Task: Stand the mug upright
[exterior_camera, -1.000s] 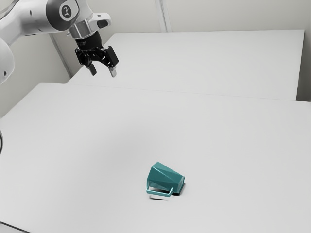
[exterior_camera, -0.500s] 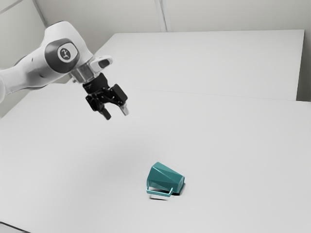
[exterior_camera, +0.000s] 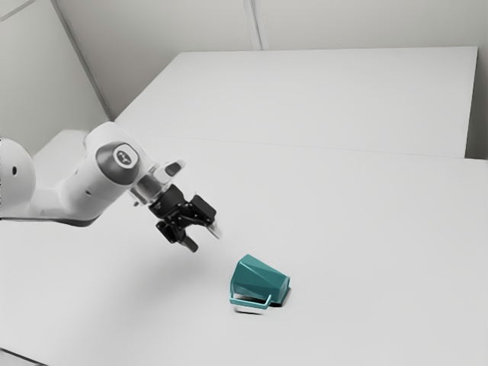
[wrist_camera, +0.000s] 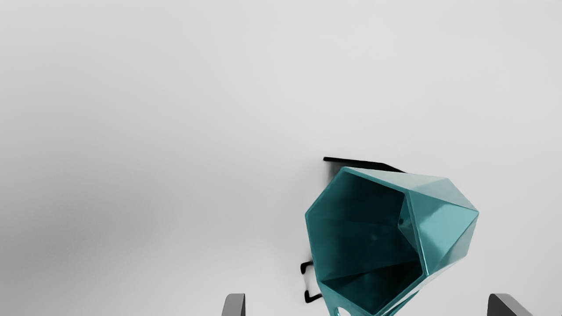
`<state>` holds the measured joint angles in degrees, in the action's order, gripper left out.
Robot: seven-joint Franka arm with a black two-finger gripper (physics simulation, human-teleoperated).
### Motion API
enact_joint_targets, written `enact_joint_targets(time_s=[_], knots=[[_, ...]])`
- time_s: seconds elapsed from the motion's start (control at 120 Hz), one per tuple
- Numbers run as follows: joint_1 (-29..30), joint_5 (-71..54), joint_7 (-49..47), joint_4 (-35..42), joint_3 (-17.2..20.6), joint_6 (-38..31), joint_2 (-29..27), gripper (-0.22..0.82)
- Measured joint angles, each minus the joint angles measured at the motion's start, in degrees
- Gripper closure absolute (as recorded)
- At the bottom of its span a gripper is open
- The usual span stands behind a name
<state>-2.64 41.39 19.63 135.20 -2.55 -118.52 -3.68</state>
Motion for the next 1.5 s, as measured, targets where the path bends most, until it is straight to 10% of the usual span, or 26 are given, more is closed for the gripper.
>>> enact_joint_targets(time_s=[1.0,1.242,1.5], knots=[[-0.77,22.63,20.13,2.63,9.06,-2.40,6.25,0.00],[0.03,23.43,21.81,2.33,9.16,-2.31,6.10,0.54],[0.68,23.40,22.58,2.43,10.60,-2.45,5.73,0.72]])
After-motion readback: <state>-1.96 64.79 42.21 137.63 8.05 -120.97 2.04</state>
